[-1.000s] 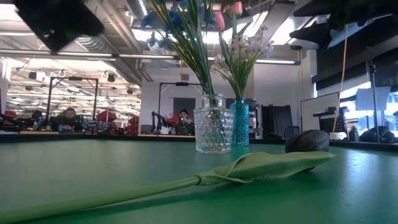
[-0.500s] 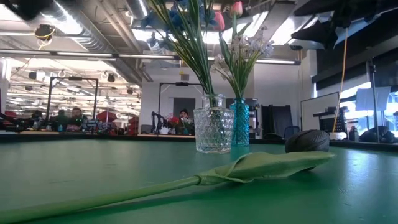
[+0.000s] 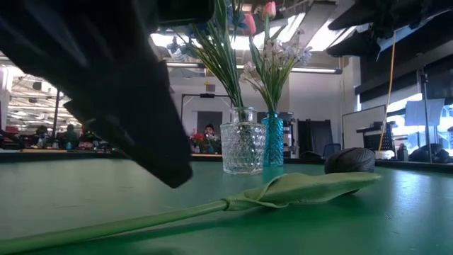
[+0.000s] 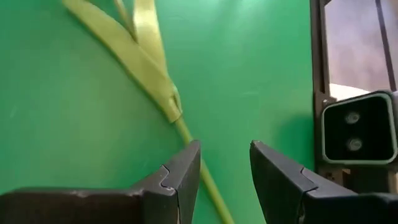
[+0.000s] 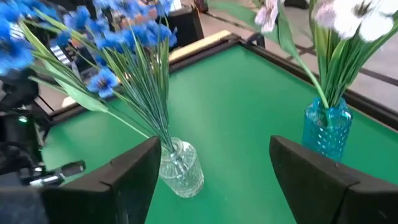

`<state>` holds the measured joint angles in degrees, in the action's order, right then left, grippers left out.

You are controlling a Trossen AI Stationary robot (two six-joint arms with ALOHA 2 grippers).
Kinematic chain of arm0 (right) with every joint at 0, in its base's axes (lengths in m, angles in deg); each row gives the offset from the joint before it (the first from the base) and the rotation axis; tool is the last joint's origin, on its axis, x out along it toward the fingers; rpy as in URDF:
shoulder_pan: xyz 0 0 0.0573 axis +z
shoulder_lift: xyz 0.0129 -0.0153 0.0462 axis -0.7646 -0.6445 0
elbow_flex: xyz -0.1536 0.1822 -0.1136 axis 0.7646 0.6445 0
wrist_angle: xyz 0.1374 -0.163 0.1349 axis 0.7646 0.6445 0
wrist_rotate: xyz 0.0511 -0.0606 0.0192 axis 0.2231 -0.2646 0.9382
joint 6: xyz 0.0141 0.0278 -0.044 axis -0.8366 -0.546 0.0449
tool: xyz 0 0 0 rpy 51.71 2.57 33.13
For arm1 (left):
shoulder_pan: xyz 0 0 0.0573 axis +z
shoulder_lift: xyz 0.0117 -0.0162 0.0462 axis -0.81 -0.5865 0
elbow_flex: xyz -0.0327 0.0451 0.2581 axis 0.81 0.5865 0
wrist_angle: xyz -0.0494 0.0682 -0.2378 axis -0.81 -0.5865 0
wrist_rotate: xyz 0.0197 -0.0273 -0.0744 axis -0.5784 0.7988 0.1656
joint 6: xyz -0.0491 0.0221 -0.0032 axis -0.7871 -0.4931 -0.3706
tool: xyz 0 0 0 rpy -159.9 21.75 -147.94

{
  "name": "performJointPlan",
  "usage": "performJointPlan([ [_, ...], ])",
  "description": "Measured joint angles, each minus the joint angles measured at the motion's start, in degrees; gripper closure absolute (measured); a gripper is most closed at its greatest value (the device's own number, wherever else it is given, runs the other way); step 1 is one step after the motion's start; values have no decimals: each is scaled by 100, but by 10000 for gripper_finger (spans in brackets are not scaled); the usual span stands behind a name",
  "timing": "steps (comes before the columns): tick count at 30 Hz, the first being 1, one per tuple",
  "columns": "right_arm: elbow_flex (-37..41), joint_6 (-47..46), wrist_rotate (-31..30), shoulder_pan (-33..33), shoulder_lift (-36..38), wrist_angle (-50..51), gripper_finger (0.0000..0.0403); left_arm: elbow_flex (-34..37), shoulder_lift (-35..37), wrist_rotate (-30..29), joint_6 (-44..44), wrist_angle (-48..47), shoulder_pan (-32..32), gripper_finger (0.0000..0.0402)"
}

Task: Sort flowers into vase by color
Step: Put the black flowers into the transparent vase

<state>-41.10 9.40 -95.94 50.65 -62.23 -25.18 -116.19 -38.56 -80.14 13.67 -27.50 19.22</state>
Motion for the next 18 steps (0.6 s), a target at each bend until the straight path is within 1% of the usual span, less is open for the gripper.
performJointPlan([
  [4,0,-7,-8,0,-151,-23,104,-290,-243,-50,0,-157,-4,266],
  [10,2,-7,-8,-2,-326,-32,104,-974,-793,-425,-33,-1074,16,266],
  [15,0,-7,-10,-2,-373,-56,104,-1298,-966,-937,-157,-1773,37,268],
  [18,0,-7,-56,-2,-371,-55,104,-1396,-976,-1253,-222,-2169,42,285],
])
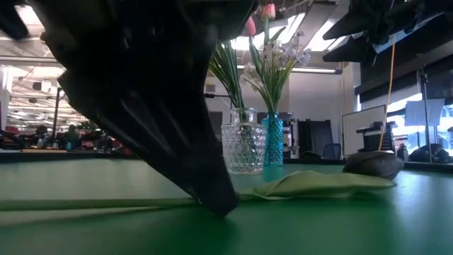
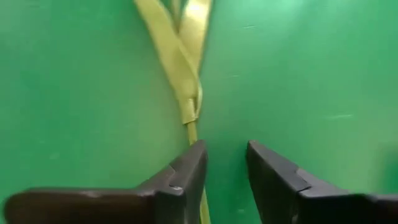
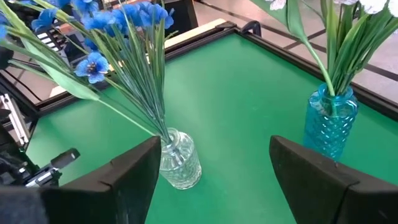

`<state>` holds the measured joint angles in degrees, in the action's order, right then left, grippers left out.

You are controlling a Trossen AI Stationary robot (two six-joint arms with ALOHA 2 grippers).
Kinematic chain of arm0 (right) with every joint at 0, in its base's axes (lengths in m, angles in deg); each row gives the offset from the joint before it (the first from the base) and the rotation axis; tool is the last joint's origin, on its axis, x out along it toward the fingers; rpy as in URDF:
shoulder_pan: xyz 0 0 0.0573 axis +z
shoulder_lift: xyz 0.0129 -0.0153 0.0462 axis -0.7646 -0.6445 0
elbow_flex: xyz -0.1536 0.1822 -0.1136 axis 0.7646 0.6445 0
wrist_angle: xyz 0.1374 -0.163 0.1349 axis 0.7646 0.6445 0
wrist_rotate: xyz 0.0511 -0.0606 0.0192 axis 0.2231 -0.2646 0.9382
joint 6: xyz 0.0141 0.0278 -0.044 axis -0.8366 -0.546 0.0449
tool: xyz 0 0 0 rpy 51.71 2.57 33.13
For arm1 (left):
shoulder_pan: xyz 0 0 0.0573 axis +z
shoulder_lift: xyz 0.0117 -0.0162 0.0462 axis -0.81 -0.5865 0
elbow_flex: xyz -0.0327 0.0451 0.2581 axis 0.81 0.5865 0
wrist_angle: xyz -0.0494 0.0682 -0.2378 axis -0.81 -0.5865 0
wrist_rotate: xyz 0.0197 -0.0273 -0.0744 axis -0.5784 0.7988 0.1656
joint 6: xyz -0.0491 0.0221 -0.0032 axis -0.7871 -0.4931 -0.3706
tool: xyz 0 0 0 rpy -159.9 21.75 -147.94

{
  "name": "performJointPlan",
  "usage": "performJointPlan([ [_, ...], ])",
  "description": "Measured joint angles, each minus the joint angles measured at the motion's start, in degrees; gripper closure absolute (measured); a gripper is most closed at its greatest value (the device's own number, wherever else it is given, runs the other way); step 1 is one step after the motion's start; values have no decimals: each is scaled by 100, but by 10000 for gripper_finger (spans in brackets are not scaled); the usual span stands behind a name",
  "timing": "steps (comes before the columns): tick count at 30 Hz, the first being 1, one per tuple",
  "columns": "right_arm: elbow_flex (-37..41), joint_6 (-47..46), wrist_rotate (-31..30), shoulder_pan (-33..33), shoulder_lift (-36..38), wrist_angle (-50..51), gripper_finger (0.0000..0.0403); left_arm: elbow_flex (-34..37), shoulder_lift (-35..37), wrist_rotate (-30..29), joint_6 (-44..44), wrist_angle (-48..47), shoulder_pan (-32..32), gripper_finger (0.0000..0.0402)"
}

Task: Sort flowers into vase by color
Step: Put the black flowers into the transparent vase

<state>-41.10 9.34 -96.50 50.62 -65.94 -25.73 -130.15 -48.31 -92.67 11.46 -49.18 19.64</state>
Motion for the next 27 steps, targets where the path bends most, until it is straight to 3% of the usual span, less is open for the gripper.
performJointPlan([
  [7,0,0,2,0,1,0,104,-303,-30,-158,-147,-801,-36,392],
  [12,0,-126,26,2,1,-76,104,-863,-46,-461,-183,-1960,-176,400],
  [18,0,-98,894,4,7,-913,104,-1535,476,-1581,-470,-3204,-598,401],
  [23,0,48,1102,3,7,-1244,104,-1558,873,-1724,-672,-3398,-858,401],
  [27,0,66,1101,3,7,-1231,104,-1476,752,-1617,-531,-3141,-812,401],
])
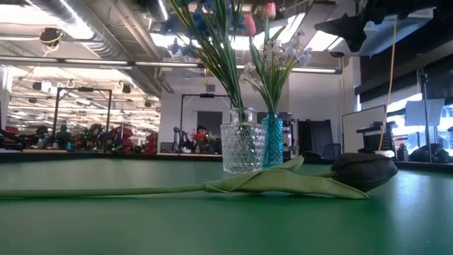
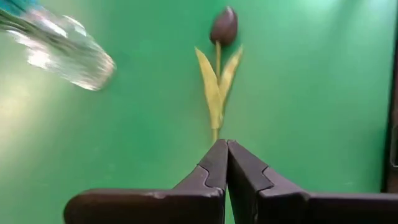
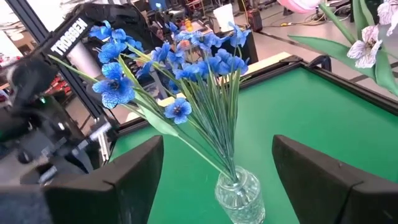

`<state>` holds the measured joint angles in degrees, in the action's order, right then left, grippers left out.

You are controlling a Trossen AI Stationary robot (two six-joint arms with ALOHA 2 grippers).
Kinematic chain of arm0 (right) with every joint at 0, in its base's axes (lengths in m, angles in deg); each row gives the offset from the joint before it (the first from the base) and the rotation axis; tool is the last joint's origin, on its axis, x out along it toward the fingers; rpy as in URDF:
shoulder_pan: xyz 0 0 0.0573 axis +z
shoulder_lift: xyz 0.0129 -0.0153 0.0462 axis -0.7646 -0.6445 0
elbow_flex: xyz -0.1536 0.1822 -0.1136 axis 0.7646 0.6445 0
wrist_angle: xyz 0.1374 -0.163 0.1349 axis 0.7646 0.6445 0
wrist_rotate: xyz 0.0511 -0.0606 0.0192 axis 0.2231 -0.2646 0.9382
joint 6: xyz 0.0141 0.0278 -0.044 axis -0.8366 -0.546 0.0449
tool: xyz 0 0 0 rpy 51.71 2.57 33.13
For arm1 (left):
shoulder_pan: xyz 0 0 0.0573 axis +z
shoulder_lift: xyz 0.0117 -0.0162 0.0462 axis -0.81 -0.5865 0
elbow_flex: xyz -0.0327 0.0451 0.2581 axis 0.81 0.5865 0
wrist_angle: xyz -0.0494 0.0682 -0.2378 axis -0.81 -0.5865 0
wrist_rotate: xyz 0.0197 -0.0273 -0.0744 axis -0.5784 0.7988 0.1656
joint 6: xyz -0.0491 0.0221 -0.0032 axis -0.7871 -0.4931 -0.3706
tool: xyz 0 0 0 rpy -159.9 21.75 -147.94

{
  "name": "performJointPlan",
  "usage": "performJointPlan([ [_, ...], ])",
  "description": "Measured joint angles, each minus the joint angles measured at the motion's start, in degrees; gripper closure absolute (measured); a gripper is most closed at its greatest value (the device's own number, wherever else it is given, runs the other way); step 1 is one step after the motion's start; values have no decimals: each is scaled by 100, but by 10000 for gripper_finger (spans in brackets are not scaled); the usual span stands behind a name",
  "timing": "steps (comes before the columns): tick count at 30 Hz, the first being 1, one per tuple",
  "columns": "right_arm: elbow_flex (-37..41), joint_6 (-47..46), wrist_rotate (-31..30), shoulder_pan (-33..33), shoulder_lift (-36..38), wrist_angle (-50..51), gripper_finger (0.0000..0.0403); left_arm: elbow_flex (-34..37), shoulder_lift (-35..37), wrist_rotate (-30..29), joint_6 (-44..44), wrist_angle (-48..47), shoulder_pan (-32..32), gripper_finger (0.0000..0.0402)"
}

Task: Sort flowers into vase by color
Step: Put the black flowers into the transparent vase

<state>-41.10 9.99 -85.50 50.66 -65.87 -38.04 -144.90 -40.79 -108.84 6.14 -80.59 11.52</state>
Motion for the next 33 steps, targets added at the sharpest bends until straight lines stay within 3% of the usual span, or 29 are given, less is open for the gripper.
performJointPlan([
  [8,0,4,1,0,0,53,104,264,-610,1638,1312,1051,580,359],
  [20,0,4,-1,-1,0,348,104,266,-680,2595,1658,1085,1434,298],
  [33,0,2,-1,1,-7,365,104,266,-982,2998,1659,1183,1648,288],
])
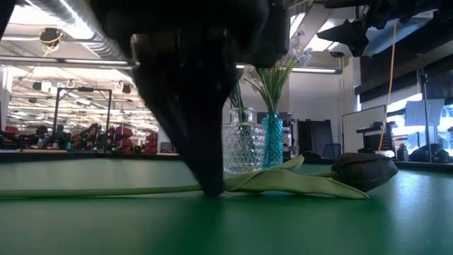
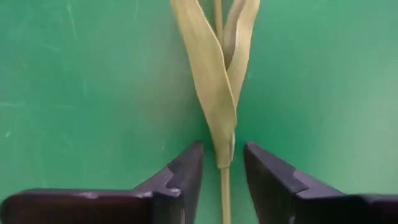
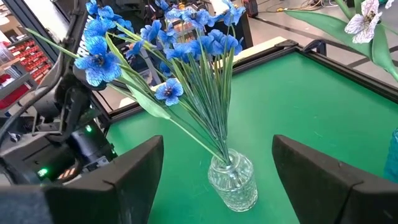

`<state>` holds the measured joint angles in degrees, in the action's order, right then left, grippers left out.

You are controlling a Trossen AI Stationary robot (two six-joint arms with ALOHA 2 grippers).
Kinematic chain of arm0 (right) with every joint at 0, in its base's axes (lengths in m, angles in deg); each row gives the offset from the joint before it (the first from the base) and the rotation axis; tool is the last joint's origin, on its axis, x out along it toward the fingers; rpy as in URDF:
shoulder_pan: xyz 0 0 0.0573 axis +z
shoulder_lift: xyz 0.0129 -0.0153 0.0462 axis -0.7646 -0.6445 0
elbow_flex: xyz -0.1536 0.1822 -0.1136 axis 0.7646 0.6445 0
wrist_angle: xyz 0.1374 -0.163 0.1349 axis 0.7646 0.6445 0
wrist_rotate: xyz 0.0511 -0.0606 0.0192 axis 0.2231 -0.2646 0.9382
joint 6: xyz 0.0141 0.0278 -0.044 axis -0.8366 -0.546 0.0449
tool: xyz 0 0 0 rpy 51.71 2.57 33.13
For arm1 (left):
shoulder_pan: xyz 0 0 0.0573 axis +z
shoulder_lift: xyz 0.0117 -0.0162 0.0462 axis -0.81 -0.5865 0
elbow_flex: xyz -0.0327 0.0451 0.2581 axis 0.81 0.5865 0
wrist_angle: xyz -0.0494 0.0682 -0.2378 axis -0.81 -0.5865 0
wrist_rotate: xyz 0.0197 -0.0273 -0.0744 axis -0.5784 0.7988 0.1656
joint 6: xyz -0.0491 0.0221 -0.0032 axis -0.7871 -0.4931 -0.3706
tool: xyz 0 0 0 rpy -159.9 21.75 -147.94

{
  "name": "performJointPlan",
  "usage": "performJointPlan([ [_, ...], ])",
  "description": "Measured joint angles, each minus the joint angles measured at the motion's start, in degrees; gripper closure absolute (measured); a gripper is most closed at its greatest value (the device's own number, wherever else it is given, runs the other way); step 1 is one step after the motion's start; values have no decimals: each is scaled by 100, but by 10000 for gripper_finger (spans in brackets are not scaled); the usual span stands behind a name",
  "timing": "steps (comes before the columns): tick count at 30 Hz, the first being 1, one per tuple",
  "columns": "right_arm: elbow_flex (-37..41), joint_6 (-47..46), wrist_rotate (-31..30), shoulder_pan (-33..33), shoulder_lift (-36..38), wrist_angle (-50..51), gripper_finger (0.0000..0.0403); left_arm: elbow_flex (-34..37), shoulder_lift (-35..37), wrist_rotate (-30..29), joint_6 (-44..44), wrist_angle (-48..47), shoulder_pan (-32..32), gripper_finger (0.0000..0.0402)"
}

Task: Sort flowers into vase by color
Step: Put the black flowers into the transparent vase

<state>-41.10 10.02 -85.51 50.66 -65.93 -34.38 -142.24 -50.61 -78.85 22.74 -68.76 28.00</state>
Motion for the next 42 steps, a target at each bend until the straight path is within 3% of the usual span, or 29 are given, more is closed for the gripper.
performJointPlan([
  [7,0,0,-1,-2,-103,-2,104,-11,-121,-208,-133,-17,44,293],
  [13,0,2,0,-1,-284,-33,104,0,-139,-611,-207,-76,-37,385],
  [18,-63,38,115,-2,-268,-159,104,-103,-31,-906,-393,-551,-213,397],
  [24,-366,99,470,-2,9,-227,104,-347,964,-2001,-884,-1207,-909,399],
  [31,-365,-38,1611,126,-28,-1606,104,-349,2217,-3898,-1066,-820,-2029,401],
  [34,-363,203,1522,523,-176,-2085,104,-363,2553,-4818,-810,-490,-2475,401],
  [36,-363,686,1463,873,-307,-2406,104,-359,2608,-5016,-354,-169,-2608,401],
  [39,-363,1524,1054,1518,-548,-2626,104,-352,2609,-5065,480,555,-2625,401],
  [42,-363,2177,213,2122,-877,-2867,104,-352,2613,-4648,1465,1448,-2455,401],
])
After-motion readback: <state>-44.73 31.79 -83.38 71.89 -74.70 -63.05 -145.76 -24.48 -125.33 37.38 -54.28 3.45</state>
